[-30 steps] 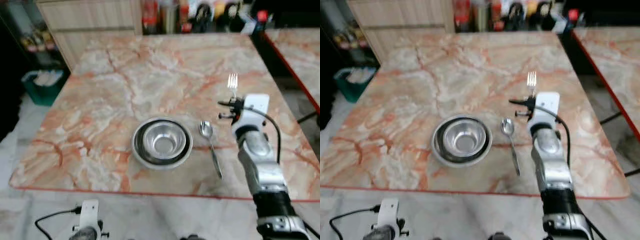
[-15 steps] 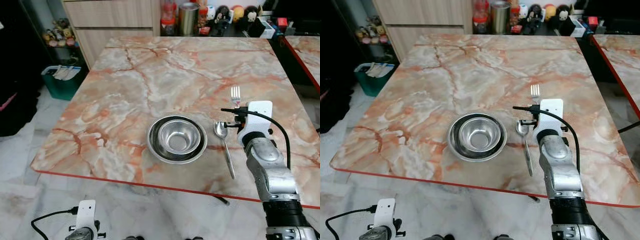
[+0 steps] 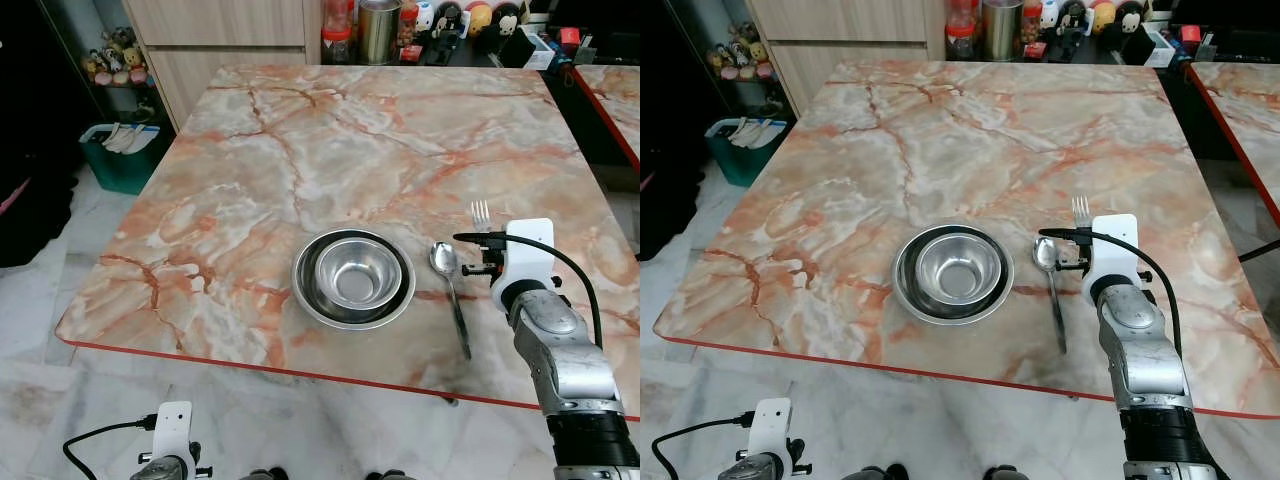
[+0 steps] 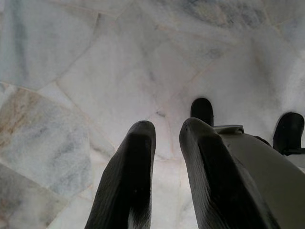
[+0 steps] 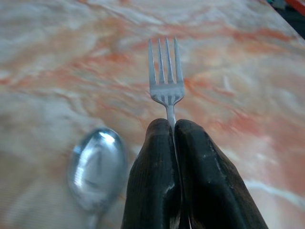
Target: Setting the table
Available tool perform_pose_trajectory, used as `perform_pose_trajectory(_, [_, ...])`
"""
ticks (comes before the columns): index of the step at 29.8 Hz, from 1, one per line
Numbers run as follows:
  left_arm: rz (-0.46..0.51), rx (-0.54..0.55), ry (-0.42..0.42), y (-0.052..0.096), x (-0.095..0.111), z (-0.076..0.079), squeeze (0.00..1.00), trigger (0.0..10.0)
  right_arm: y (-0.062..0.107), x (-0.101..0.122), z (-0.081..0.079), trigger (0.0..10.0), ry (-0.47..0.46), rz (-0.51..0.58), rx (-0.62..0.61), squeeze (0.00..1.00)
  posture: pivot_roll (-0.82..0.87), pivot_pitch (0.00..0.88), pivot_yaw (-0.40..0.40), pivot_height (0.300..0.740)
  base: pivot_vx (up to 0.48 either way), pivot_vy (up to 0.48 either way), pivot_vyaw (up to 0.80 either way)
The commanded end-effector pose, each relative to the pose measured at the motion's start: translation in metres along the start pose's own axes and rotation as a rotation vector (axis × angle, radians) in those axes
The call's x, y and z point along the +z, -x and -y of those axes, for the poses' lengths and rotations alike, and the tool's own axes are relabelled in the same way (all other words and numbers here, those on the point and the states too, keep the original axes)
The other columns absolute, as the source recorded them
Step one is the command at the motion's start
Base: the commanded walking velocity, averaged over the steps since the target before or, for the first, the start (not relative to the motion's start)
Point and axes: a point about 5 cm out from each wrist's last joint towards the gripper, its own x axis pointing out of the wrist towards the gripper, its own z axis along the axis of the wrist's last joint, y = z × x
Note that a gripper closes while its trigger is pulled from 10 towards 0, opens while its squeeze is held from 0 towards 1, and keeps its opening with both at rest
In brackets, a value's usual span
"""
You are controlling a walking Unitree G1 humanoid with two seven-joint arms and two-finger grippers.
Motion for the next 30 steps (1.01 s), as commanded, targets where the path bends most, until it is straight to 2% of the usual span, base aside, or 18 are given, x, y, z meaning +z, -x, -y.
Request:
perform_pose_trajectory(1, [-0.030,0.014,-0.014,0.001,-0.009,-0.004,0.00,10.0,0.004,0.000,-0.004,10.0,-0.005,0.006,0.020,0.00,-0.01,0.150,0.039,0.740,0.000,0.000,0.00])
perform_pose_trajectory(12, [-0.028,0.015,-0.008,0.001,-0.007,-0.003,0.00,10.0,0.014,-0.012,-0.009,10.0,-0.043,0.004,0.018,0.00,-0.01,0.167,0.040,0.740,0.000,0.000,0.00])
perform_pose_trajectory(20, [-0.024,0.013,-0.017,0.001,-0.005,-0.003,0.00,10.0,0.023,-0.024,-0.003,10.0,-0.056,0.015,-0.003,0.00,-0.01,0.174,0.041,0.740,0.000,0.000,0.00])
perform_pose_trajectory(30, [-0.025,0.011,-0.021,0.001,-0.006,-0.003,0.00,10.0,0.025,-0.039,-0.001,10.0,-0.067,-0.003,-0.013,0.00,-0.01,0.166,0.043,0.740,0.000,0.000,0.00])
